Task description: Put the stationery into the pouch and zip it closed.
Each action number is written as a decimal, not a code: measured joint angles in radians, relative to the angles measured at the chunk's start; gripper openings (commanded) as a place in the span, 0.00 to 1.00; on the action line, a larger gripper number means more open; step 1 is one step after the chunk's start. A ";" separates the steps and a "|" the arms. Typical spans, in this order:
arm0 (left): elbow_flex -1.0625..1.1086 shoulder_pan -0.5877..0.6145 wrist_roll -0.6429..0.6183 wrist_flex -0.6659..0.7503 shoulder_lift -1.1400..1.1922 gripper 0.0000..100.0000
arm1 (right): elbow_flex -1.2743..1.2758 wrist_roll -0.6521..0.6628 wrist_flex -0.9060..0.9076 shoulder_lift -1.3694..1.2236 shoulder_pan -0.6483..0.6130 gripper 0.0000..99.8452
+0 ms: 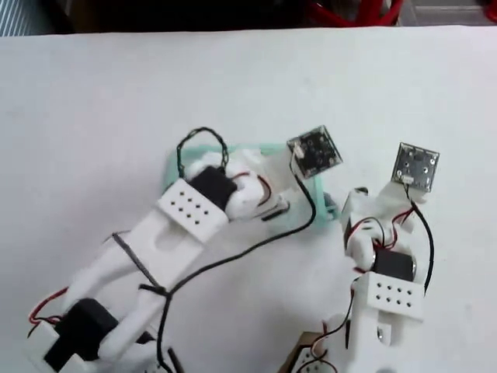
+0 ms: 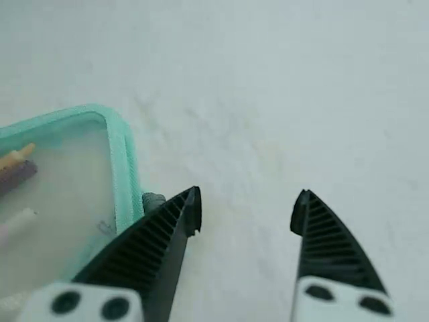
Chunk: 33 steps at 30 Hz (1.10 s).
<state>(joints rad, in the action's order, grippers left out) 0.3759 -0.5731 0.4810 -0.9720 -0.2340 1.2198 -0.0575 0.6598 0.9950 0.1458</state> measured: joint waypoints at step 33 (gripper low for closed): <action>0.284 0.813 -0.173 -0.265 -1.320 0.02 | -0.239 0.180 0.330 0.175 -0.222 0.02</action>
<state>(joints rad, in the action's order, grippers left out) 0.6598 0.2401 0.3076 -1.2375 -1.5535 0.9805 0.1220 0.9897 1.1699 -0.0767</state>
